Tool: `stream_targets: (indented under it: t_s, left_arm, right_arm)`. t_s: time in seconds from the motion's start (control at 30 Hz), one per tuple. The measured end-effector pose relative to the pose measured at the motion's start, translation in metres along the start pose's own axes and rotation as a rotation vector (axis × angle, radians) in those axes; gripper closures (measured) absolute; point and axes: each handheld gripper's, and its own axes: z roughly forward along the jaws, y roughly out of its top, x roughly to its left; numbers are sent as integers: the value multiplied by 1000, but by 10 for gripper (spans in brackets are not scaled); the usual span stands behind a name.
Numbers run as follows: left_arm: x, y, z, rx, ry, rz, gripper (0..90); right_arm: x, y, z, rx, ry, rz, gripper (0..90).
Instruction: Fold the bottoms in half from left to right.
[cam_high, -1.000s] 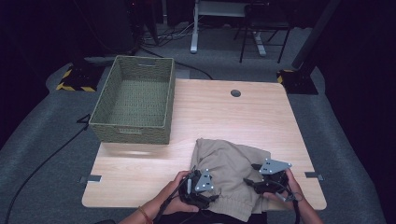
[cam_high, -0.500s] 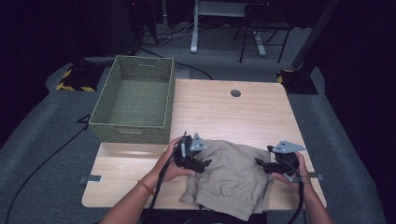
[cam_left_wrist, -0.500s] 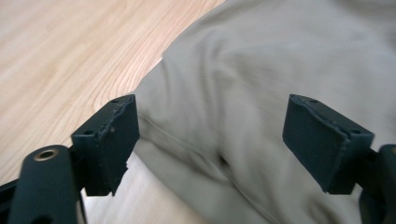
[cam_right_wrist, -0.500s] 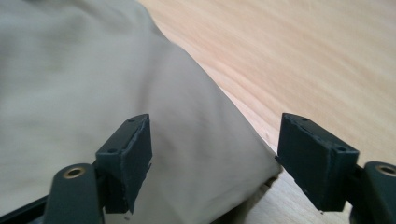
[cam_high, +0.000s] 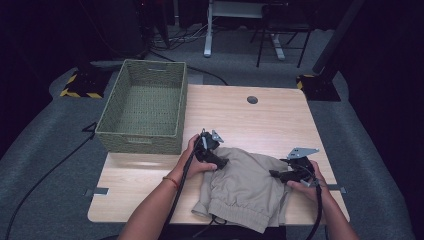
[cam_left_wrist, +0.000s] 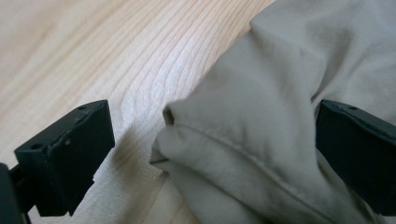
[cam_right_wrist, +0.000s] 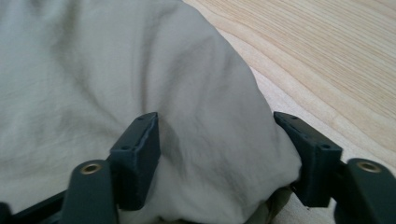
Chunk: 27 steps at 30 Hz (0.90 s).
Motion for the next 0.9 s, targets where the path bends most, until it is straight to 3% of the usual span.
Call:
stream_targets:
  t_s: [0.1, 0.23, 0.3, 0.5, 0.57, 0.73, 0.9]
  left_arm:
    - [-1, 0, 0, 4, 4, 1, 0]
    - [-4, 1, -2, 23, -17, 44, 20]
    - [-8, 2, -8, 19, -67, 91, 228]
    - [-13, -5, -16, -1, -116, 95, 579]
    - [-14, -5, -17, 3, -126, 96, 656]
    - [-15, -7, -17, -2, -135, 92, 716]
    - [-20, -9, -19, -14, -100, 87, 724]
  right_arm:
    - [0, 2, 0, 7, 16, -10, 405]
    - [-2, 5, 1, 13, 28, -22, 439]
    - [-4, 7, 2, 12, 25, -26, 476]
    - [-10, 11, 7, -12, 47, -35, 653]
    - [-9, 12, 8, -18, 51, -36, 687]
    - [-8, 13, 10, -25, 41, -53, 725]
    - [-8, 13, 10, -35, 31, -50, 738]
